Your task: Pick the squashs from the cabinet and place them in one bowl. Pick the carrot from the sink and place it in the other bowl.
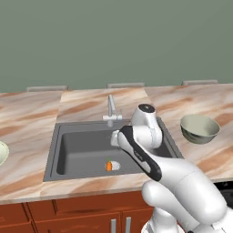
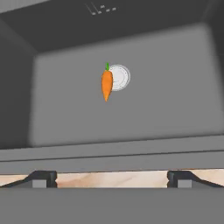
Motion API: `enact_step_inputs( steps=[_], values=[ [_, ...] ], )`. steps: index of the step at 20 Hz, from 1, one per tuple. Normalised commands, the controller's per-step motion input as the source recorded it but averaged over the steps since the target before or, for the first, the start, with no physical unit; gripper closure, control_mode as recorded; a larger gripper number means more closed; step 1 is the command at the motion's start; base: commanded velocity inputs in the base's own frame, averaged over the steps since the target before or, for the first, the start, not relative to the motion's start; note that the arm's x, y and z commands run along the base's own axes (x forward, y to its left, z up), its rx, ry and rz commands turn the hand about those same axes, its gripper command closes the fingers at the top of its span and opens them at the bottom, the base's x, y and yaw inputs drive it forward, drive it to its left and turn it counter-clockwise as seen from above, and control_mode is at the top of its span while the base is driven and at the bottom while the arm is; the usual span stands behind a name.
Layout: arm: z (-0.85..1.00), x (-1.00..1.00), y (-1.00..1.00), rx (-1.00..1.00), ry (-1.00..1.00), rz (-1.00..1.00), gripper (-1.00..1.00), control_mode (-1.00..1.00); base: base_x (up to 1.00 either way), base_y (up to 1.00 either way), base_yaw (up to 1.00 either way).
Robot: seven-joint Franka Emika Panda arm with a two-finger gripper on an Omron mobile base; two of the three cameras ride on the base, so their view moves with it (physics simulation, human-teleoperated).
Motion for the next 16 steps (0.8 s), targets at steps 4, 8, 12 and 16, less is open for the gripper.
enact_step_inputs(
  steps=[4, 8, 12, 16],
  values=[
    [-0.20, 0.12, 0.16, 0.00, 0.00, -0.05, -1.00, -1.00, 0.00, 0.00, 0.00],
    [-0.19, 0.20, 0.11, 0.00, 0.00, -0.05, -1.00, -1.00, 0.00, 0.00, 0.00],
    [-0.19, 0.16, 0.00, -0.01, 0.00, 0.00, -1.00, -1.00, 0.00, 0.00, 0.00],
    [-0.23, 0.08, 0.00, -0.04, 0.00, 0.00, -1.00, -1.00, 0.00, 0.00, 0.00]
  ],
)
